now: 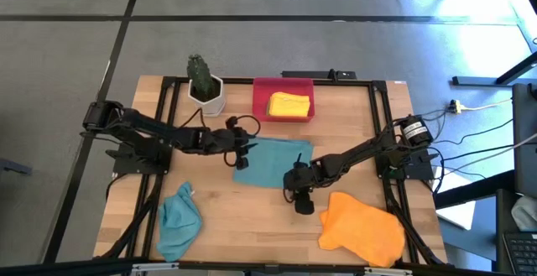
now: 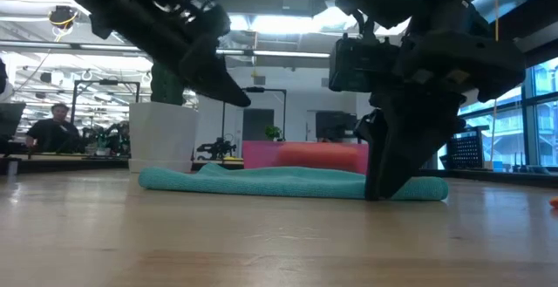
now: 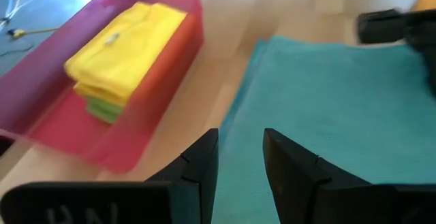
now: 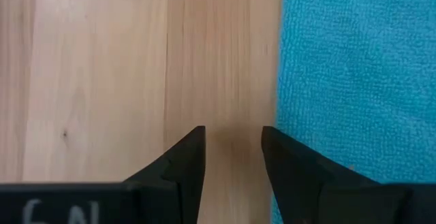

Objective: Fold microfiber towels
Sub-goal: Fold the top blue microfiber cloth

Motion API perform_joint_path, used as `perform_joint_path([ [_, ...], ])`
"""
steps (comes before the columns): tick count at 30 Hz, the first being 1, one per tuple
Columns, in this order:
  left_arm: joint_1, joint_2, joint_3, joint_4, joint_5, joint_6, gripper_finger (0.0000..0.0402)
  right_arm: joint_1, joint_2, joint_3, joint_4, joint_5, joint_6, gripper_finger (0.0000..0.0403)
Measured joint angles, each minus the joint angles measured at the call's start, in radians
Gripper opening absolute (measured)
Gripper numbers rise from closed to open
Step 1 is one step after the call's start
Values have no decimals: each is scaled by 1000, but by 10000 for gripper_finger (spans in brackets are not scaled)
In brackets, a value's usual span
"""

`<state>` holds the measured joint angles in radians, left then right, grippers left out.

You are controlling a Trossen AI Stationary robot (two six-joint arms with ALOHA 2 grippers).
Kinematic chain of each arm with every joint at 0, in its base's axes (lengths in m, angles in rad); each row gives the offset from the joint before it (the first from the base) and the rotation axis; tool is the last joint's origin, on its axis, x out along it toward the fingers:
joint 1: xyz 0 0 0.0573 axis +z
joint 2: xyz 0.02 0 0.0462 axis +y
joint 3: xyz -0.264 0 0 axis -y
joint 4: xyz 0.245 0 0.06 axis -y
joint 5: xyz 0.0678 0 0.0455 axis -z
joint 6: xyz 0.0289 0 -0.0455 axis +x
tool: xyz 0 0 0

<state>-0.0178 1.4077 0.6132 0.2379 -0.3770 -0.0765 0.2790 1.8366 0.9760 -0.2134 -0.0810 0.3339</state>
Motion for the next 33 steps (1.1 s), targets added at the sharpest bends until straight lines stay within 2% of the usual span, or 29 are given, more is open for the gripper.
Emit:
perform_joint_path([
  [10, 76, 137, 0, -44, 0, -26, 106, 0, -2, 0, -33, 1, 2, 149],
  [15, 77, 164, 9, -55, 111, -63, 106, -6, -7, 1, -65, 0, 3, 149],
  [20, 48, 164, 14, -108, 126, -74, 106, -23, -25, -1, -119, 4, 55, 149],
  [29, -13, 164, 14, -174, 139, -72, 106, -31, -54, -4, -233, 129, 121, 149],
  [33, -45, 164, 22, -142, 279, -72, 106, -33, -55, -4, -264, 163, 137, 149],
])
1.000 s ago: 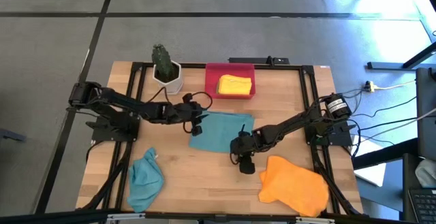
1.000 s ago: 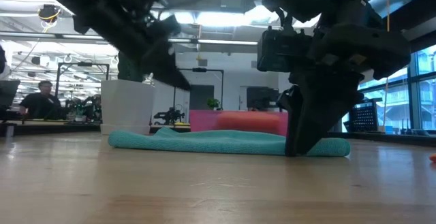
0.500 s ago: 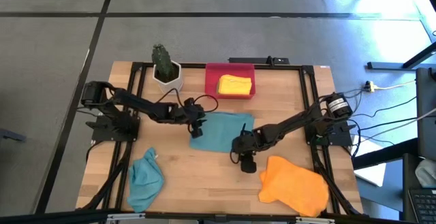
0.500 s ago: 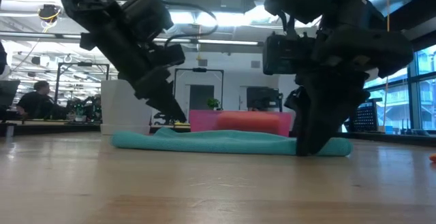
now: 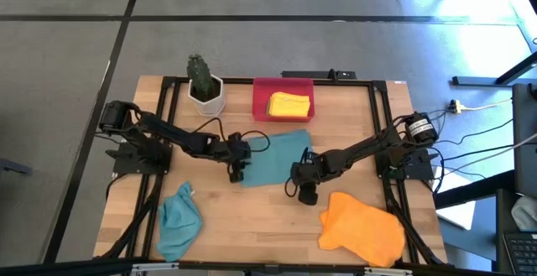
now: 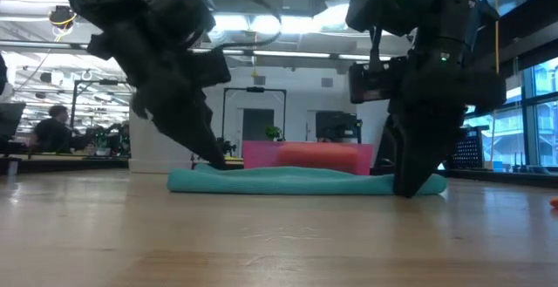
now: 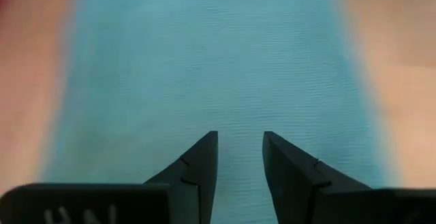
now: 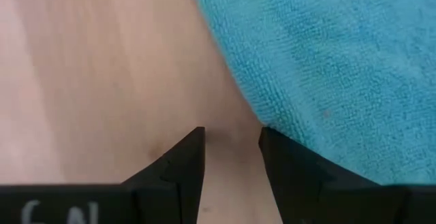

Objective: Fold microfiber towels
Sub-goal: Fold the top blue microfiber cloth

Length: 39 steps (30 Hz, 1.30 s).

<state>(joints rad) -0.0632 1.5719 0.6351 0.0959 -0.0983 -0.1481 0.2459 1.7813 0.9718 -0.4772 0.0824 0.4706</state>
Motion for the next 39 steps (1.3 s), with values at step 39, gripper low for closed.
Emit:
perform_joint_path([
  [39, 5, 0, 106, -271, -407, 130, 106, 59, 29, 70, 530, 188, -375, 149],
])
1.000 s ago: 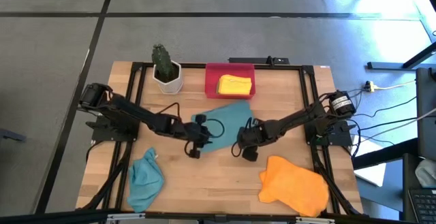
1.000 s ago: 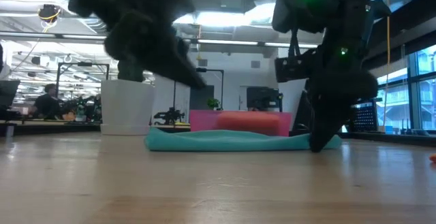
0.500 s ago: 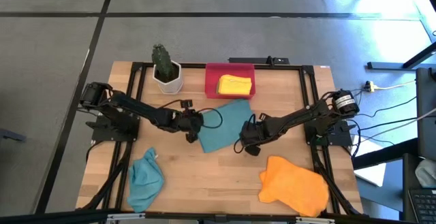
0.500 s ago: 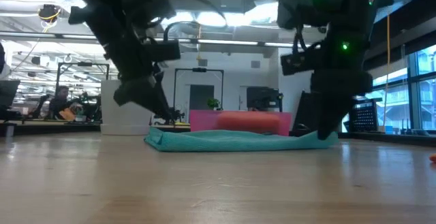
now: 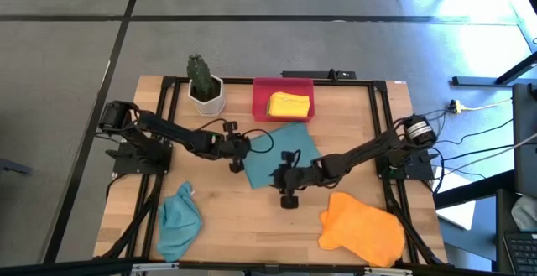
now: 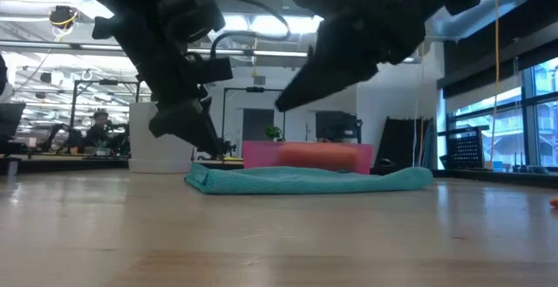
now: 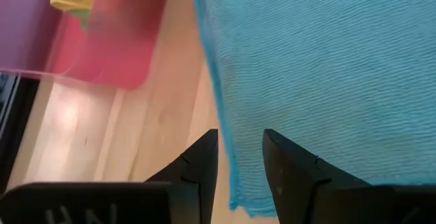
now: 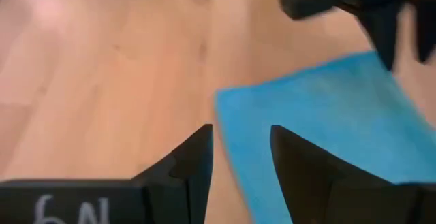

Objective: Fold microfiber towels
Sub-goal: Fold the top blue microfiber cloth

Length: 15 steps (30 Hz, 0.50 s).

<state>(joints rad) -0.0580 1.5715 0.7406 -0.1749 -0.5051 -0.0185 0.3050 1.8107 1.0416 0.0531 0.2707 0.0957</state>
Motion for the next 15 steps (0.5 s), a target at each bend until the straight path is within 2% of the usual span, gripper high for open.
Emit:
perform_joint_path([
  [5, -4, 0, 0, 8, 2, 2, 106, 0, 86, 32, 38, -10, -64, 149],
  [15, -4, -1, 0, 13, 2, 3, 106, 1, 262, 234, -9, -62, -187, 150],
])
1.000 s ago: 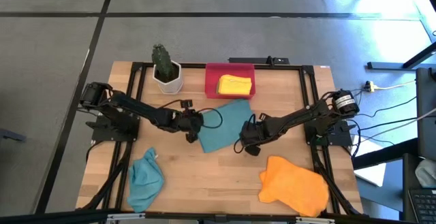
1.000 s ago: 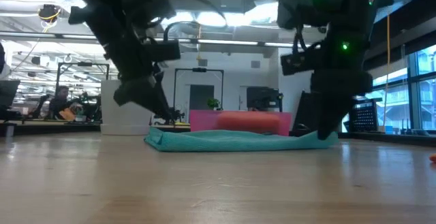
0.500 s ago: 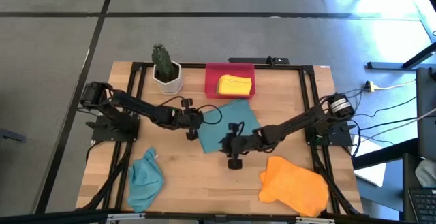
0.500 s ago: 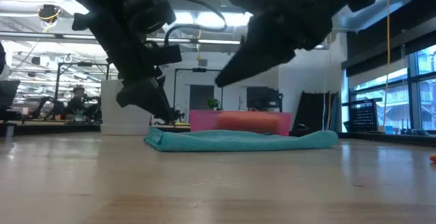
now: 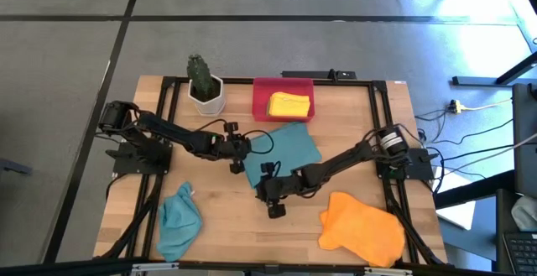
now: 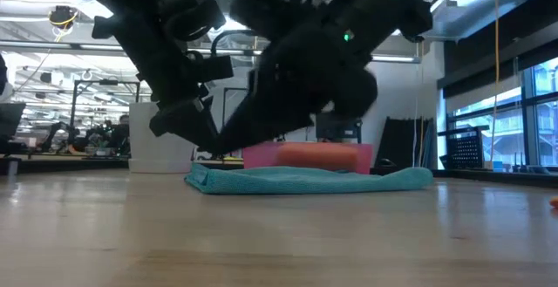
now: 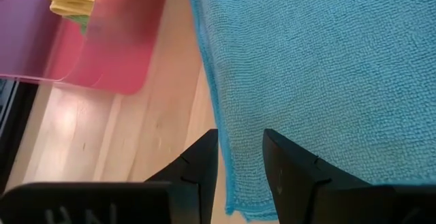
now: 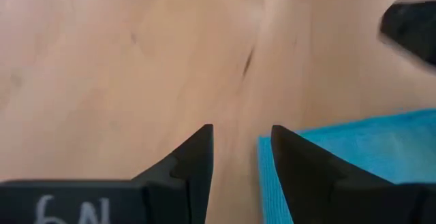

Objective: Fold microfiber towels
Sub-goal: Fold the top blue microfiber cloth

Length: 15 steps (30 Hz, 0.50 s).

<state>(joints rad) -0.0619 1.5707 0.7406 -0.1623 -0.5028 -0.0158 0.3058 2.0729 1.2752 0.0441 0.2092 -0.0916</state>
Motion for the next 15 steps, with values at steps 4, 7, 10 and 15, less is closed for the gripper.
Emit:
perform_joint_path([
  [4, 0, 0, 0, 1, 0, 0, 106, 0, 57, 80, -94, 56, -23, 168],
  [7, 0, 0, 0, 1, 0, 0, 106, -1, 84, 125, -118, 67, -24, 205],
  [10, 0, 0, 0, 1, 0, 0, 106, -1, 97, 140, -130, 67, -18, 248],
  [15, 0, 0, 0, 1, 0, 0, 106, -4, 97, 142, -160, 84, 9, 298],
])
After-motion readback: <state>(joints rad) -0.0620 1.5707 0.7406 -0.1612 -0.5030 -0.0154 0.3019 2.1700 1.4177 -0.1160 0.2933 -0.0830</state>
